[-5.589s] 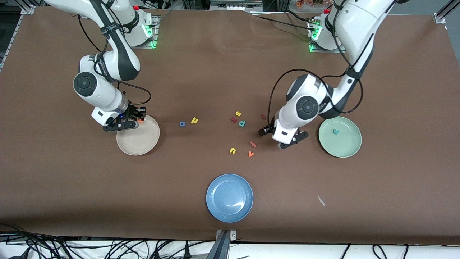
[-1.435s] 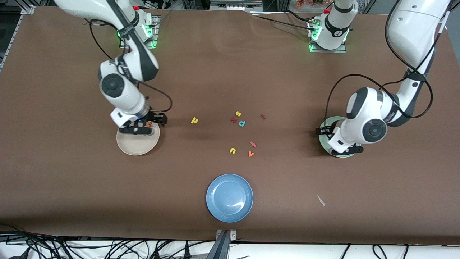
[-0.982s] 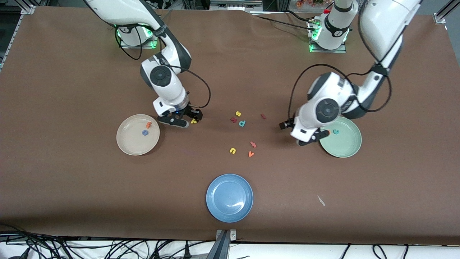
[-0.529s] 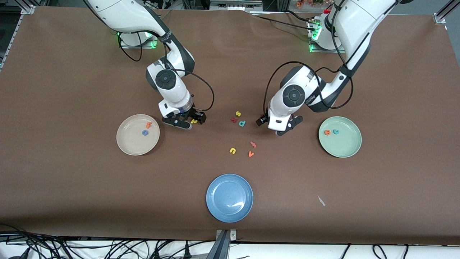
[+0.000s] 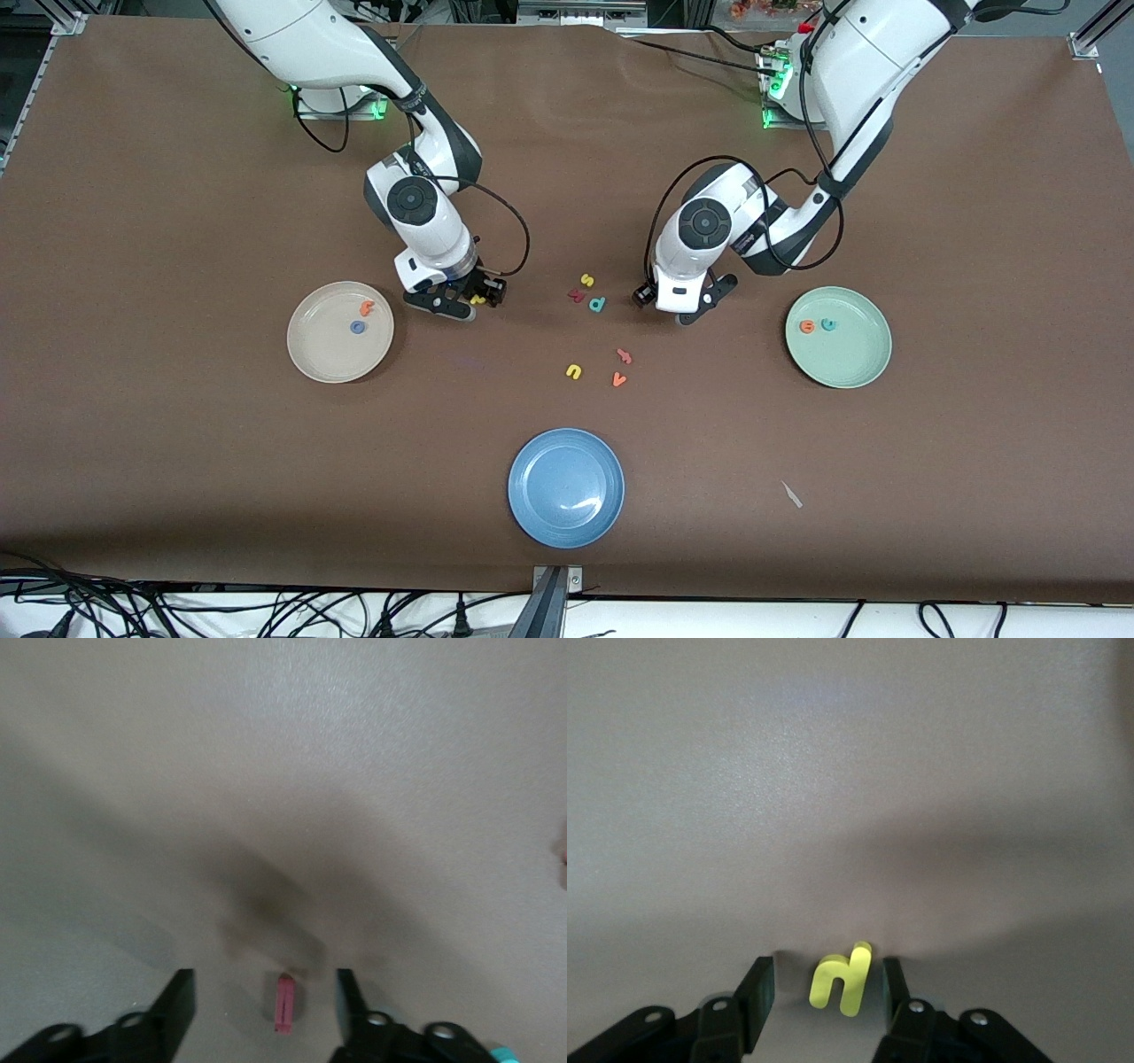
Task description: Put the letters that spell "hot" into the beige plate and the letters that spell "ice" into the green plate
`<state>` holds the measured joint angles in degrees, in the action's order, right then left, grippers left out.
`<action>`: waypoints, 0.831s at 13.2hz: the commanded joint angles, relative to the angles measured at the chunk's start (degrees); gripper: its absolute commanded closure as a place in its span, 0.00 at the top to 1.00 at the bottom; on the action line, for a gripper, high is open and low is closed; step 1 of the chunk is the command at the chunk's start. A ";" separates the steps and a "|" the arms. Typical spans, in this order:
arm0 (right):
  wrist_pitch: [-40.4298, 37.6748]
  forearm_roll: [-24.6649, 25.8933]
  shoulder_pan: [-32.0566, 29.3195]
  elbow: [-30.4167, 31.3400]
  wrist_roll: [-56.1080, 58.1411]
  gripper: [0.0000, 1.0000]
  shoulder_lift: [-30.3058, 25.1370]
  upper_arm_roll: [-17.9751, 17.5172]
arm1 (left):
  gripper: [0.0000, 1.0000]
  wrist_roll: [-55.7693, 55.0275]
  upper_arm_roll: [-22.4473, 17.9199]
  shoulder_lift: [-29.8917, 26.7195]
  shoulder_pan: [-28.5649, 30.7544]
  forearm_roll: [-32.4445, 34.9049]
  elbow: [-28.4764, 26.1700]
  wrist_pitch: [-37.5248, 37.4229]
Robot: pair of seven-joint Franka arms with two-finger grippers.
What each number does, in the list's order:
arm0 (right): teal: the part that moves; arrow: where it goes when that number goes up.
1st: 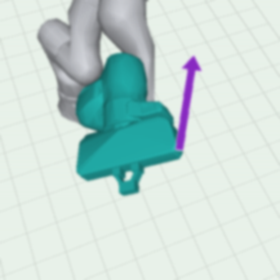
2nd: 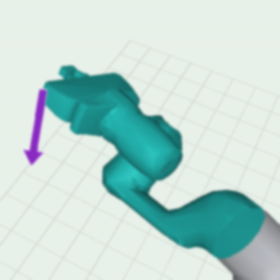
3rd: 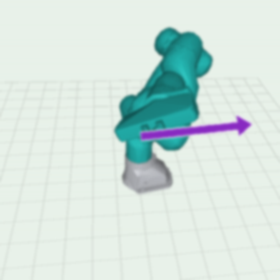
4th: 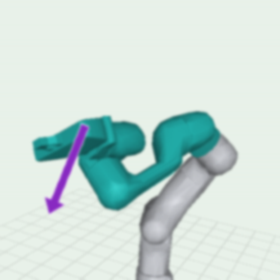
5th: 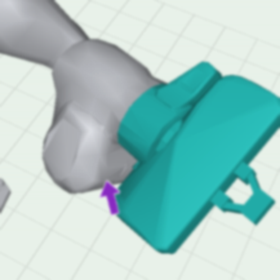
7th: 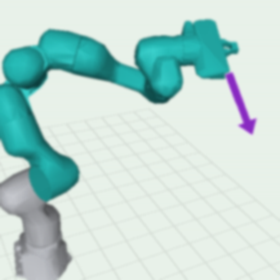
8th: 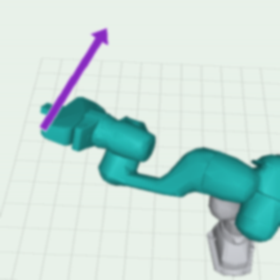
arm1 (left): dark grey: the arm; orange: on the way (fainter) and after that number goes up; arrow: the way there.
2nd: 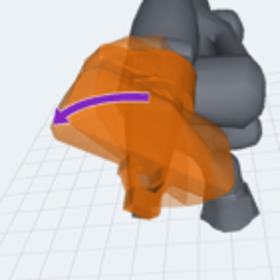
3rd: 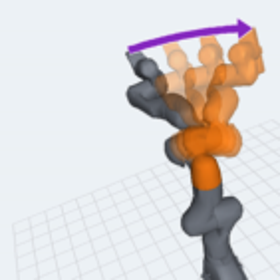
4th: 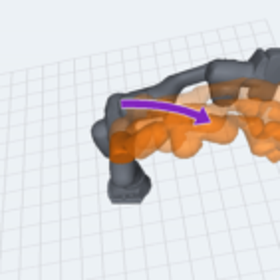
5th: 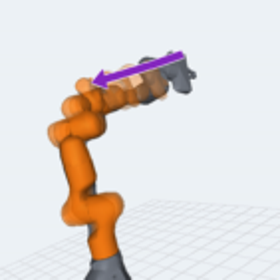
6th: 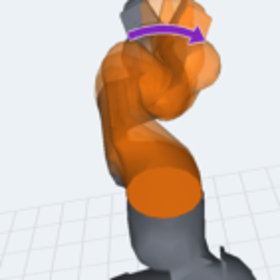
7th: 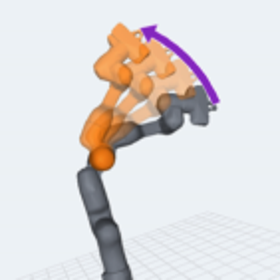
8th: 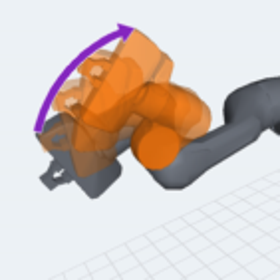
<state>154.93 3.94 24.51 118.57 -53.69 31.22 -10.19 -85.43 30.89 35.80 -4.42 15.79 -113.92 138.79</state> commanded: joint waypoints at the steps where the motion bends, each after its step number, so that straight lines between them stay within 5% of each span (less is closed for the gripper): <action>1: 1.17 1.25 0.46 -0.18 -1.24 0.39 0.60 0.17 | 0.66 -4.20 -0.39 0.33 -1.46 1.79 0.36 0.70; 3: 0.99 1.33 0.37 -0.18 -0.80 0.04 0.16 0.17 | 0.65 -4.92 -0.39 1.20 -1.65 2.05 0.36 2.10; 5: -0.93 1.34 -0.77 -0.18 0.95 0.00 -2.98 0.08 | 0.55 -5.62 -0.39 1.38 -2.08 2.05 0.45 2.19; 7: -10.04 1.60 -4.62 -0.53 6.37 0.00 -7.64 0.00 | 0.35 -5.62 -0.48 1.47 -2.09 2.58 0.45 2.19; 11: -20.70 1.34 -19.20 -0.62 27.18 0.00 -13.98 -4.75 | 0.00 -5.62 -0.57 1.91 -1.91 4.25 0.45 2.19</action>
<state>138.12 4.66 12.52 116.79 -35.72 20.57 -11.94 -89.47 30.88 36.91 -5.98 17.56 -113.62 140.88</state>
